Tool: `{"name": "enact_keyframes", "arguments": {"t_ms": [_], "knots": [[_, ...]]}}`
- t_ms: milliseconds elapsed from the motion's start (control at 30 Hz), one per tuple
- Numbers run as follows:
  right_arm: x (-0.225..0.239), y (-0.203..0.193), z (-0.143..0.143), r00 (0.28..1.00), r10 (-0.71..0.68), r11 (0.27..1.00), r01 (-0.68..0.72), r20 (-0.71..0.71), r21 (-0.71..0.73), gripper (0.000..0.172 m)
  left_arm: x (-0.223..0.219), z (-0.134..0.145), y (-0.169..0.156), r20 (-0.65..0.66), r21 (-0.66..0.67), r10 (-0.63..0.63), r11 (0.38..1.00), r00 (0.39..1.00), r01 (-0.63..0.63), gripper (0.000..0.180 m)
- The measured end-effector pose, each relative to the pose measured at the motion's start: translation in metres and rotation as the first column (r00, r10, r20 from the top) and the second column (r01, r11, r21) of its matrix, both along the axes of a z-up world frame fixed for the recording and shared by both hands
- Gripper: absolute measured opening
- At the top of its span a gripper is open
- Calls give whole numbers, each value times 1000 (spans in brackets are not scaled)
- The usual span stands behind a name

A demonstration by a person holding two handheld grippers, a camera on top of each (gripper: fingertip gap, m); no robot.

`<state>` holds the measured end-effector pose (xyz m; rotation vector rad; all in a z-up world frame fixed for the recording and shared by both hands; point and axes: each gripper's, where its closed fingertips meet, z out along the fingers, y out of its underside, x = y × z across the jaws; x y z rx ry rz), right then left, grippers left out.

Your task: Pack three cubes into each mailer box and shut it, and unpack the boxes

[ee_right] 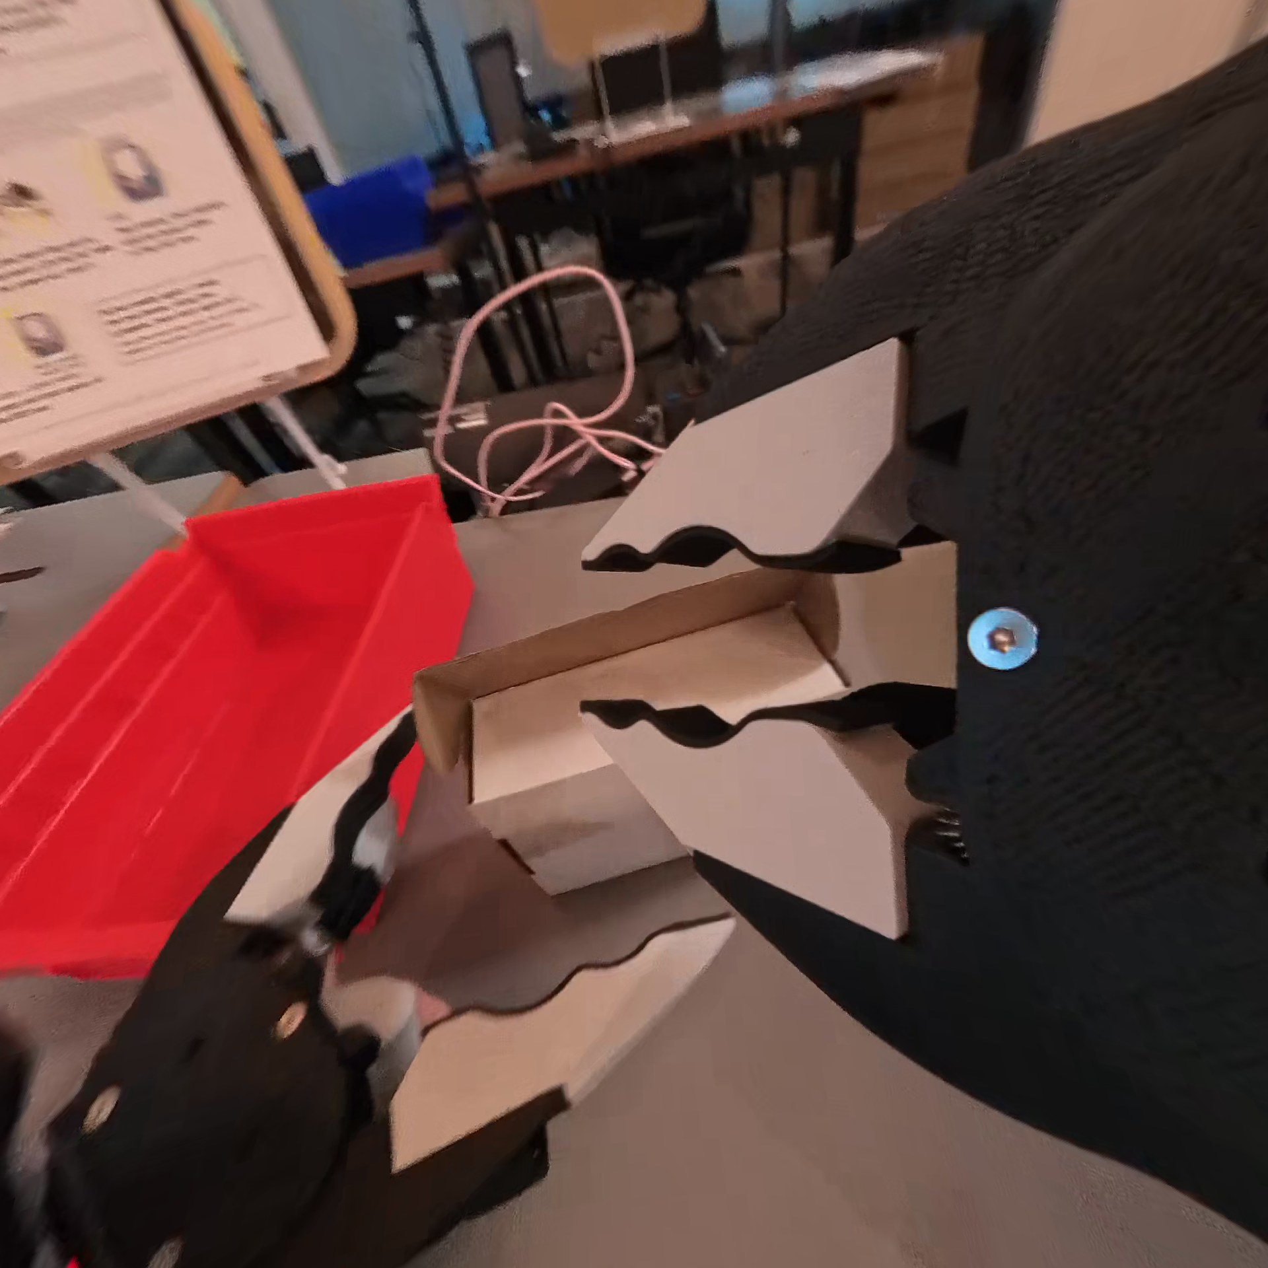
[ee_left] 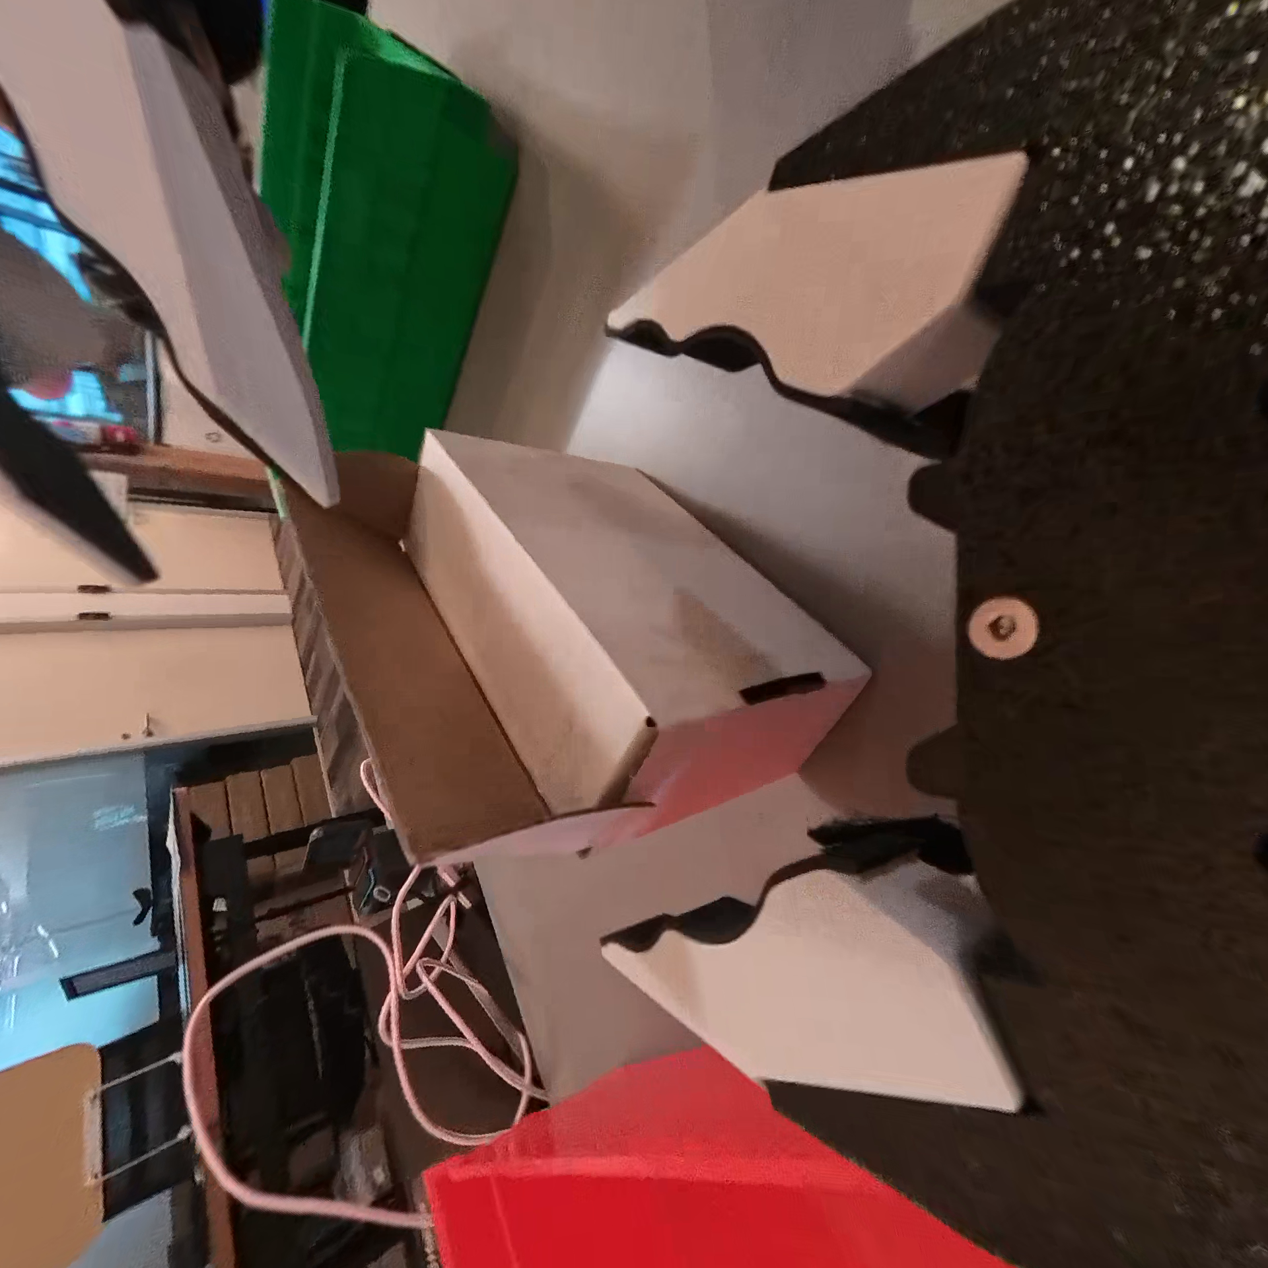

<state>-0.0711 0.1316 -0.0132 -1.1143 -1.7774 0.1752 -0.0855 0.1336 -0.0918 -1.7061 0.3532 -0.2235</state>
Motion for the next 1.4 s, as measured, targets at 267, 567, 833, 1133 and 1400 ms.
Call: {"name": "enact_keyframes", "arguments": {"t_ms": [267, 567, 833, 1133, 1400], "knots": [[-3, -17, 32, 973, 23, 985, -62, -231, -163, 33, 7, -18, 21, 21, -53, -218, 974, 976, 219, 135], [7, -41, -4, 931, -239, 827, 47, -275, -560, 24, 20, -20, 17, 54, -40, -101, 994, 993, 103, 73], [-10, -36, -41, 879, -432, 727, 205, -204, -655, 21, 35, -19, 14, -25, 0, -66, 998, 997, 66, 67], [-11, -27, -54, 879, -457, 749, 298, -136, -592, 3, 33, -20, 15, 4, -17, -75, 997, 997, 75, 67], [-11, -23, -53, 887, -445, 767, 307, -122, -563, 2, 32, -20, 16, 21, -29, -79, 996, 997, 79, 66]]}}
